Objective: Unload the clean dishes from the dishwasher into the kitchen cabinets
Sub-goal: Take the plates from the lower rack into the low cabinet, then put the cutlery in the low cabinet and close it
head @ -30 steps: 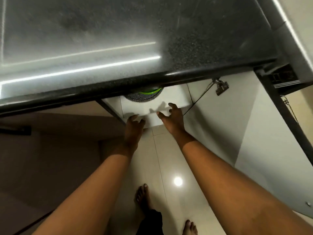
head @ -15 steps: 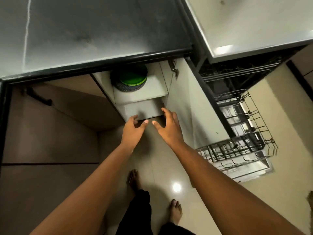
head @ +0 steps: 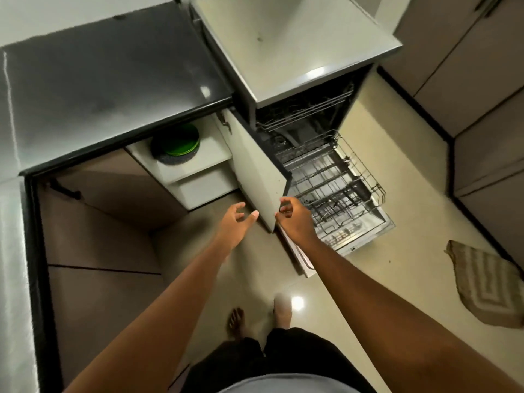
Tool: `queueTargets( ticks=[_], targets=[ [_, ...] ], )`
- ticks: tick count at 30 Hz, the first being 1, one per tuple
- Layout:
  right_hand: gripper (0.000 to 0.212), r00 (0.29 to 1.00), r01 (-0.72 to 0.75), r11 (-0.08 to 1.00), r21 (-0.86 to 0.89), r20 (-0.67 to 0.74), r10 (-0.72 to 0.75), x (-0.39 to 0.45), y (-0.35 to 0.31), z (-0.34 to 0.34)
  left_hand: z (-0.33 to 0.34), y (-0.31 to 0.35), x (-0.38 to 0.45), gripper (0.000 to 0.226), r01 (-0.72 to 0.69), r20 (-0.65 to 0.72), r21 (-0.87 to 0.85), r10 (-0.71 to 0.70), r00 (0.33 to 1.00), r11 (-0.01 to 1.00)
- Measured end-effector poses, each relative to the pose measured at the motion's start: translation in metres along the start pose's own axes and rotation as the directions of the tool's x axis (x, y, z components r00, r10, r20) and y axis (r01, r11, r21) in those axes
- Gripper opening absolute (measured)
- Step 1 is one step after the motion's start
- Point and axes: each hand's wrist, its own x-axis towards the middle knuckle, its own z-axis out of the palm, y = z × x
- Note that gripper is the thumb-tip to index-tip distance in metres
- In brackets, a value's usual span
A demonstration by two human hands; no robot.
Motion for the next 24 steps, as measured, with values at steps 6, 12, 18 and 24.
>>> queueTargets(
  ticks=[6, 12, 18, 24],
  targets=[
    [0.039, 0.981, -0.069, 0.993, 0.098, -0.174, 0.085, -0.021, 0.002, -0.054, 0.030, 0.044, 0.005, 0.047, -0.181, 0.198, 0.117, 0.156, 0.968, 0.976],
    [0.035, 0.933, -0.147, 0.967, 0.208, -0.296, 0.206, -0.042, 0.025, -0.104, 0.067, 0.073, 0.002, 0.044, -0.271, 0.369, 0.162, 0.196, 0.908, 0.949],
    [0.024, 0.870, -0.241, 0.920, 0.310, -0.350, 0.346, -0.056, 0.068, -0.156, 0.109, 0.080, 0.000, 0.040, -0.237, 0.443, 0.225, 0.118, 0.889, 0.945],
    [0.012, 0.834, -0.311, 0.883, 0.351, -0.345, 0.431, -0.010, 0.122, -0.214, 0.169, 0.099, 0.034, 0.042, -0.212, 0.454, 0.306, 0.054, 0.890, 0.928]
  ],
)
